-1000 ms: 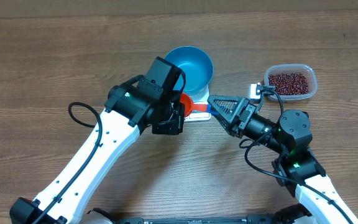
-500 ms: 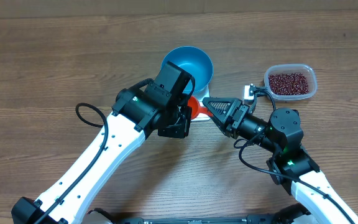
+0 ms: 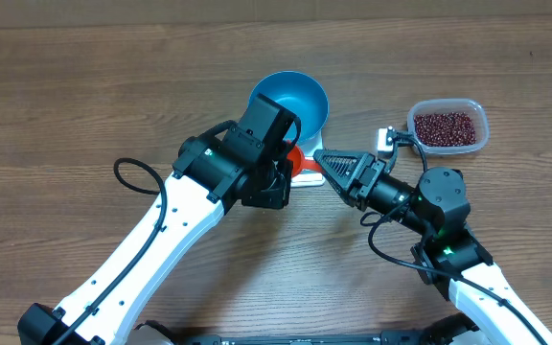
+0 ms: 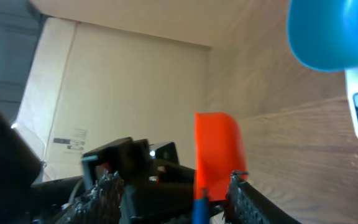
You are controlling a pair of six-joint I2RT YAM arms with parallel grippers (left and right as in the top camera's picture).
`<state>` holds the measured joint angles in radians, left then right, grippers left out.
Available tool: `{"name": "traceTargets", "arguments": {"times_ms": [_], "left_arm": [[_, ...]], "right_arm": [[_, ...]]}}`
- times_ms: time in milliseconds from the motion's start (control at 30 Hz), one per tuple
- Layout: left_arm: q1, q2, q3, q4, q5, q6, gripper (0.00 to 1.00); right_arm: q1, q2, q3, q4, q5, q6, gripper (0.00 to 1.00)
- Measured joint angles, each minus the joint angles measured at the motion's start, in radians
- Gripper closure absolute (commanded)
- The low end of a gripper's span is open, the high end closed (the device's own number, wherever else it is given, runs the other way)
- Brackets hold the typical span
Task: Scoop item into bowl and weigh 150g on scale
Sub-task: 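Bring the red scoop to the right gripper and close right gripper on it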
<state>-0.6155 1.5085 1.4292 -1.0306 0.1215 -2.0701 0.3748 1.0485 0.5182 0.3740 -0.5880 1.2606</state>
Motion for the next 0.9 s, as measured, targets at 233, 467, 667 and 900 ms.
{"name": "traceTargets", "arguments": {"times_ms": [233, 467, 667, 900], "left_arm": [[0.000, 0.000, 0.000, 0.016, -0.007, 0.000, 0.96], [0.000, 0.000, 0.000, 0.019, -0.007, 0.000, 0.95], [0.000, 0.000, 0.000, 0.018, -0.007, 0.000, 0.96], [0.000, 0.000, 0.000, 0.014, -0.006, -0.002, 0.43]], "right_arm": [[0.000, 0.000, 0.000, 0.009, 0.003, 0.000, 0.67], [0.000, 0.001, 0.000, -0.023, 0.013, -0.006, 0.89], [0.000, 0.001, 0.000, -0.046, 0.019, -0.001, 0.92], [0.000, 0.001, 0.000, -0.052, 0.023, -0.004, 0.96]]}}
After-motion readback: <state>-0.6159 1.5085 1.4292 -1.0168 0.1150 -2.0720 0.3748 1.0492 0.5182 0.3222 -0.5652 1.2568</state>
